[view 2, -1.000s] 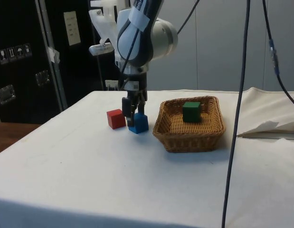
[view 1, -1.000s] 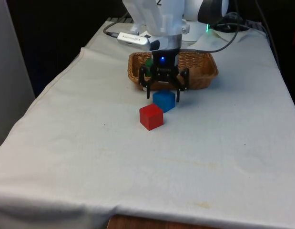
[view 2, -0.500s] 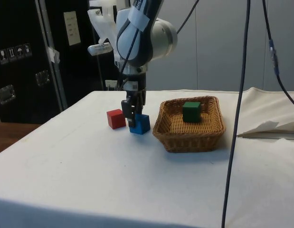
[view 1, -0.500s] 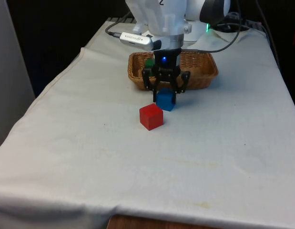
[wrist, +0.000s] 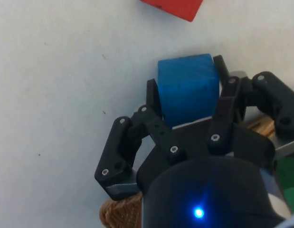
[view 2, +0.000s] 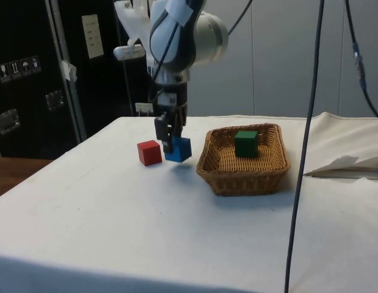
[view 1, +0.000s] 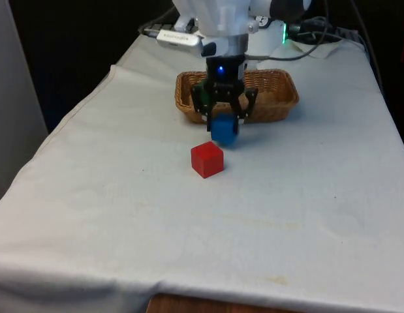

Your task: Pick up exactly two blocks and place them into the basket.

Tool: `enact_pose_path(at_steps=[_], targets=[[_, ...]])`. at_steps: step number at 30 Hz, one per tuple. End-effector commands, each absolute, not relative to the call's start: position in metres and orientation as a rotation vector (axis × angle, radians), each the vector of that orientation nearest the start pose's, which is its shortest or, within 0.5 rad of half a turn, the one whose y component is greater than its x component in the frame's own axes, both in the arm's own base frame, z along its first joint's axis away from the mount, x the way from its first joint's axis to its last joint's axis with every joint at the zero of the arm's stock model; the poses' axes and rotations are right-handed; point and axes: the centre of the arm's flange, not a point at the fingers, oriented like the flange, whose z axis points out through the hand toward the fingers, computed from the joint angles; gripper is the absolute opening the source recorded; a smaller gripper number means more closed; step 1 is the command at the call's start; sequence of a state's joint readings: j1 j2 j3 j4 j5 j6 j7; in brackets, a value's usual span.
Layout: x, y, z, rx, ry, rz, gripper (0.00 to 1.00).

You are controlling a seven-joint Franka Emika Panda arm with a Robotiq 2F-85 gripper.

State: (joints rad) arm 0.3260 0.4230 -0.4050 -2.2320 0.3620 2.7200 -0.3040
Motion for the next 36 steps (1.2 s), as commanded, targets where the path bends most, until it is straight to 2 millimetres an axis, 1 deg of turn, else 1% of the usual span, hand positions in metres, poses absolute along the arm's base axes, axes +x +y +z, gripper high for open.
enact_pose_path(at_steps=[1, 6, 7, 8, 9, 10, 14, 15, 18, 19, 22, 23, 26, 27, 28, 31, 36], targets=[[0.55, -0.064, 0.214, -3.155, 0.095, -0.182, 0.11], [0.546, -0.069, 0.233, -3.138, 0.106, -0.192, 0.11], [0.546, -0.069, 0.233, -3.138, 0.106, -0.192, 0.11], [0.545, -0.071, 0.24, -3.131, 0.111, -0.199, 0.11], [0.547, -0.068, 0.238, -3.123, 0.105, -0.21, 0.11], [0.544, -0.072, 0.243, -3.129, 0.112, -0.201, 0.11], [0.542, -0.073, 0.257, -3.115, 0.115, -0.208, 0.11], [0.538, -0.074, 0.264, -3.106, 0.112, -0.211, 0.11], [0.531, -0.074, 0.272, -3.093, 0.108, -0.215, 0.11], [0.534, -0.072, 0.271, -3.084, 0.103, -0.223, 0.11], [0.519, -0.073, 0.281, -3.074, 0.104, -0.221, 0.11], [0.519, -0.073, 0.281, -3.074, 0.104, -0.221, 0.11], [0.508, -0.072, 0.29, -3.054, 0.099, -0.227, 0.11], [0.505, -0.071, 0.291, -3.049, 0.099, -0.229, 0.11], [0.506, -0.069, 0.292, -3.04, 0.092, -0.237, 0.11], [0.493, -0.068, 0.298, -3.031, 0.095, -0.233, 0.11], [0.479, -0.063, 0.304, -3.009, 0.088, -0.243, 0.11]])
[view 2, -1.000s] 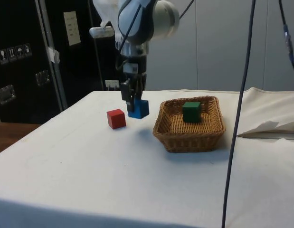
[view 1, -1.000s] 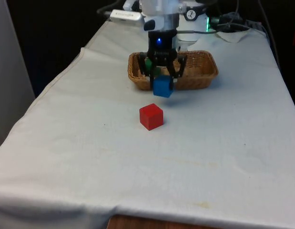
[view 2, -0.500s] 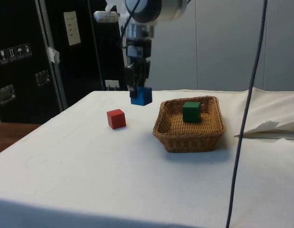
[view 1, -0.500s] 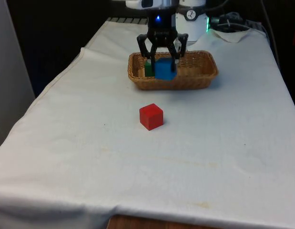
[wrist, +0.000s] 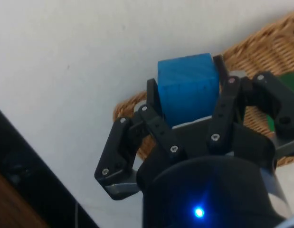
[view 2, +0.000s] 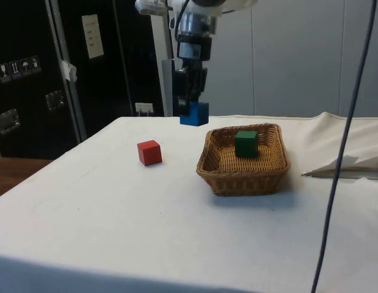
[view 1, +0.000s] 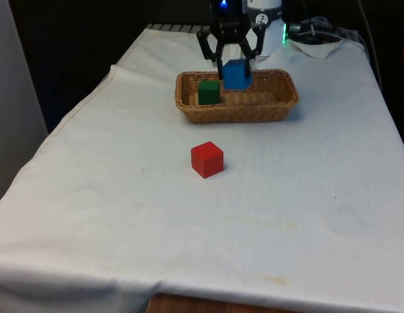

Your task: Pick up exactly two blocks and place them into the basket.

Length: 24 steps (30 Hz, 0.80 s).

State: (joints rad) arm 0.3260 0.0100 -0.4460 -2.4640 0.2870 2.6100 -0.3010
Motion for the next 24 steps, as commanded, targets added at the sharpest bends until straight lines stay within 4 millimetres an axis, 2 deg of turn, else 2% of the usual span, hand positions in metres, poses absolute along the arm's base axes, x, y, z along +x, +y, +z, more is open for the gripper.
enact_pose_path(at_steps=[1, 7, 9, 15, 16, 24], targets=[[0.479, -0.062, 0.306, -2.995, 0.08, -0.253, 0.11], [0.46, -0.052, 0.309, -2.977, 0.074, -0.252, 0.11], [0.459, -0.051, 0.311, -2.962, 0.063, -0.254, 0.11], [0.438, -0.027, 0.305, -2.953, 0.039, -0.241, 0.11], [0.44, -0.03, 0.307, -2.946, 0.033, -0.232, 0.11], [0.417, -0.001, 0.282, -2.971, 0.002, -0.236, 0.11]])
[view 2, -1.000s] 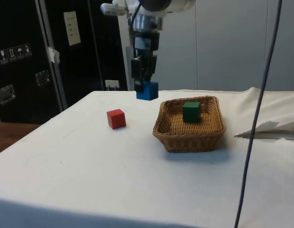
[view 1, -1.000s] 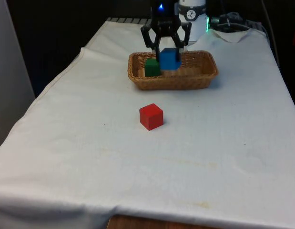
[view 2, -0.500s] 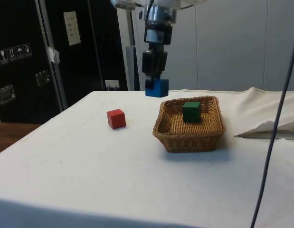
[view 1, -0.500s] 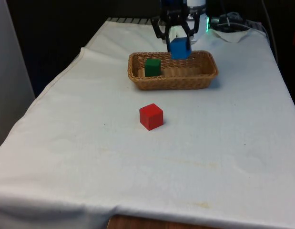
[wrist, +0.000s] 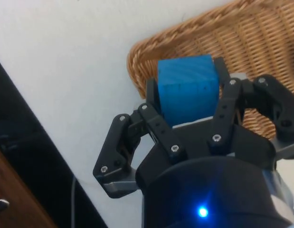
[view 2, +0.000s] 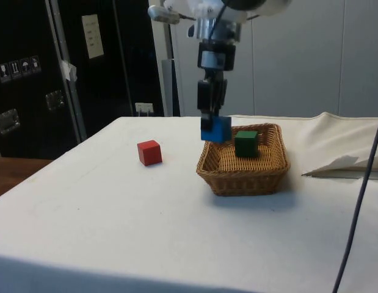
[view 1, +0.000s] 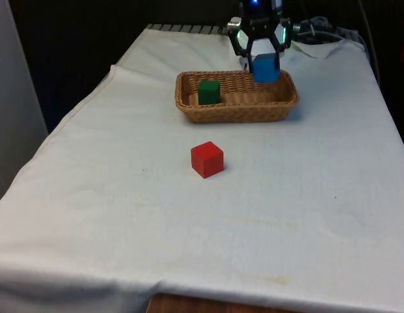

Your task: Pick up exactly two blocks and place them into the basket.

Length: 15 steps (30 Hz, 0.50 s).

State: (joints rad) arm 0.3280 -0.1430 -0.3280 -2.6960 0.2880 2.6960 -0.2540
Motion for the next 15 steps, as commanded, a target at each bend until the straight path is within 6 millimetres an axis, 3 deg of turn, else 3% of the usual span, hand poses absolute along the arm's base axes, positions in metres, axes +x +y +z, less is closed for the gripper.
enact_pose_path(at_steps=[1, 15], targets=[[0.416, -0.003, 0.283, -2.968, -0.006, -0.223, 0.11], [0.394, 0.032, 0.25, -3.022, -0.062, -0.261, 0.11]])
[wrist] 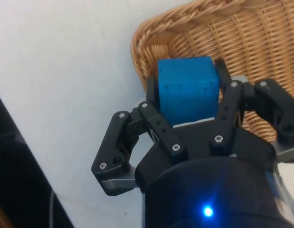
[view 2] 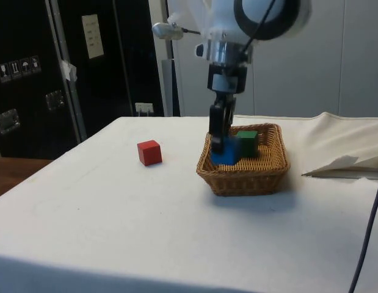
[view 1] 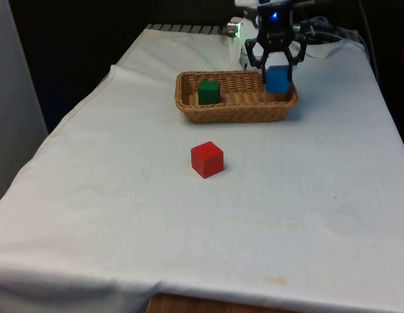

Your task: Pick up exactly two blocks and place them into the basket.

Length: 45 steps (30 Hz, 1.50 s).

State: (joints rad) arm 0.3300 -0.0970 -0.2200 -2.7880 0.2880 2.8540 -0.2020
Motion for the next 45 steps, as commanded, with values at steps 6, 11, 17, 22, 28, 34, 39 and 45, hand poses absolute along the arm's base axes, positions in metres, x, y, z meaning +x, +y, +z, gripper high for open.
enact_pose_path(at_steps=[6, 11, 17, 22, 28, 34, 39, 45], targets=[[0.389, 0.039, 0.243, -3.03, -0.099, -0.263, 0.11], [0.39, 0.043, 0.228, -3.055, -0.131, -0.293, 0.05], [0.395, 0.04, 0.219, -3.072, -0.143, -0.306, 0.05], [0.398, 0.039, 0.209, -3.087, -0.156, -0.3, 0.05], [0.395, 0.039, 0.211, -3.083, -0.172, -0.312, 0.31], [0.395, 0.039, 0.212, -3.083, -0.175, -0.312, 0.94], [0.395, 0.039, 0.212, -3.083, -0.178, -0.312, 1.0], [0.397, 0.035, 0.217, -3.081, -0.179, -0.316, 1.0]])
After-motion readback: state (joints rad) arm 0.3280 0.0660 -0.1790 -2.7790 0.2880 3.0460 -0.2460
